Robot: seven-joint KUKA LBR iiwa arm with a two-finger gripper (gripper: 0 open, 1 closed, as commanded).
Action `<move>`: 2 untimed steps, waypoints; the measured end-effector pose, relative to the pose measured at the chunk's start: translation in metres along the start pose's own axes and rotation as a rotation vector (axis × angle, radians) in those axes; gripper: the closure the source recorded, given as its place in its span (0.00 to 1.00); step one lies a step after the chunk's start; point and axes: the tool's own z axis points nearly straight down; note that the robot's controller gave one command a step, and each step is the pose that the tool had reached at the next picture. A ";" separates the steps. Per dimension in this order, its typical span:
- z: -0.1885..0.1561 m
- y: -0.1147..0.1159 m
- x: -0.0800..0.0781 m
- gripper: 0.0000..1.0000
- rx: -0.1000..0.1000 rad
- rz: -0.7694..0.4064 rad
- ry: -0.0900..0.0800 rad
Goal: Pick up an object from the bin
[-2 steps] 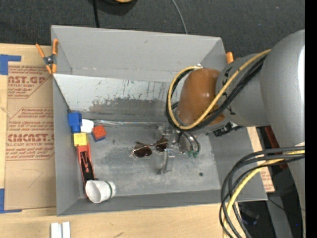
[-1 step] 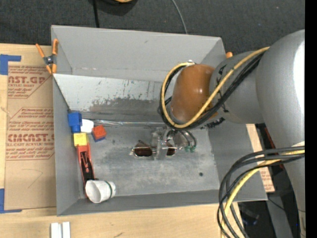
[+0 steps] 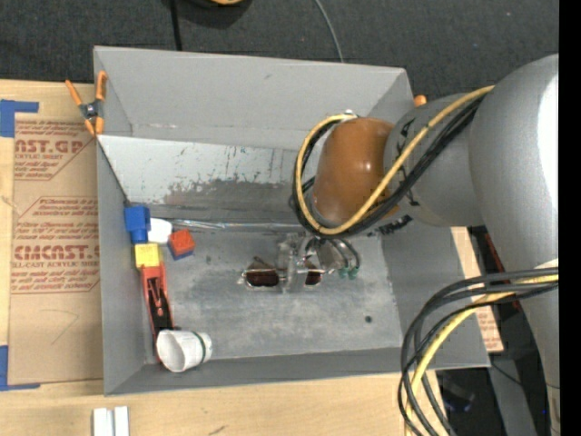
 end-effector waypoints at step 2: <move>-0.034 0.022 -0.015 1.00 -0.001 0.003 -0.005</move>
Offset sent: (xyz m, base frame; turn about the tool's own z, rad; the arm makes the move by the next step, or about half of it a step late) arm 0.0195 0.0227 0.0078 -0.0101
